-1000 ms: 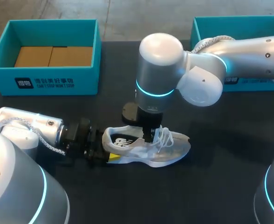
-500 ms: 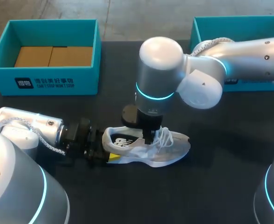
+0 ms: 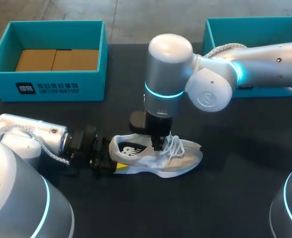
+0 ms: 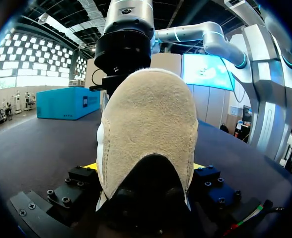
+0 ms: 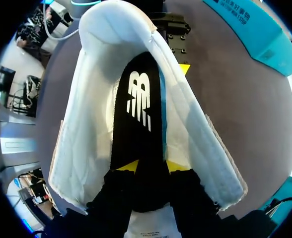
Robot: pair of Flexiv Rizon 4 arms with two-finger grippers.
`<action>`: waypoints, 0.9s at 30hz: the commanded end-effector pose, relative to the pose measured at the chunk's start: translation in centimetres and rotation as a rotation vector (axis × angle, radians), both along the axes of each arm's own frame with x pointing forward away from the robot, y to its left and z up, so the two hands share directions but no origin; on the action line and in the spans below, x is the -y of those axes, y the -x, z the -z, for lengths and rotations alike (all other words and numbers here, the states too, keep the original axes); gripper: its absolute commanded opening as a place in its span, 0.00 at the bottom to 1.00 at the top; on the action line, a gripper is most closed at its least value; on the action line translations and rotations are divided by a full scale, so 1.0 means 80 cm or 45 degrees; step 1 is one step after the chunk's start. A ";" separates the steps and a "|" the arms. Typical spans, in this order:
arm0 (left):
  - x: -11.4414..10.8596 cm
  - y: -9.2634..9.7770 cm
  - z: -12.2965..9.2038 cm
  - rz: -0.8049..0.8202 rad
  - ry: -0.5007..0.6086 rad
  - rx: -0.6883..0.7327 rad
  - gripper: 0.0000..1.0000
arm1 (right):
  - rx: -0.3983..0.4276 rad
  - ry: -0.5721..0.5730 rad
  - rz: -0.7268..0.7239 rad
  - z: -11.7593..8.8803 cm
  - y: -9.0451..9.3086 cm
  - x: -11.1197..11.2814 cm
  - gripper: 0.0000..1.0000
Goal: Take the shoe out of the shoebox, open the shoe tongue, remove and reinsert the insole, then place the shoe into the shoebox
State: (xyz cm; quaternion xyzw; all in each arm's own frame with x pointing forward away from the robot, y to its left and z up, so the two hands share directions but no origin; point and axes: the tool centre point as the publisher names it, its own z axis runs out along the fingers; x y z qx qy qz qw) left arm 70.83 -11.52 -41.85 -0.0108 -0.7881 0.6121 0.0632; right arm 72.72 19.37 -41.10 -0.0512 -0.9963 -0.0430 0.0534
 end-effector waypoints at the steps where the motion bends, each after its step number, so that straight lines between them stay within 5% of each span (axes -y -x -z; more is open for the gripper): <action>1: -0.002 0.002 0.004 0.000 -0.001 0.001 0.00 | -0.067 0.020 -0.011 0.019 0.003 -0.012 0.27; 6: -0.002 0.002 0.004 0.000 -0.001 0.001 0.00 | -0.136 0.040 -0.006 0.022 0.013 -0.015 0.22; 10: -0.002 0.002 0.004 0.000 -0.001 0.001 0.00 | -0.158 0.039 -0.002 0.025 0.020 -0.015 0.00; 14: -0.002 0.002 0.004 0.000 -0.001 0.001 0.00 | -0.161 0.032 0.004 0.023 0.029 -0.016 0.00; 27: -0.002 0.002 0.004 0.000 -0.001 0.001 0.00 | 0.056 -0.072 0.026 -0.020 0.042 -0.008 0.00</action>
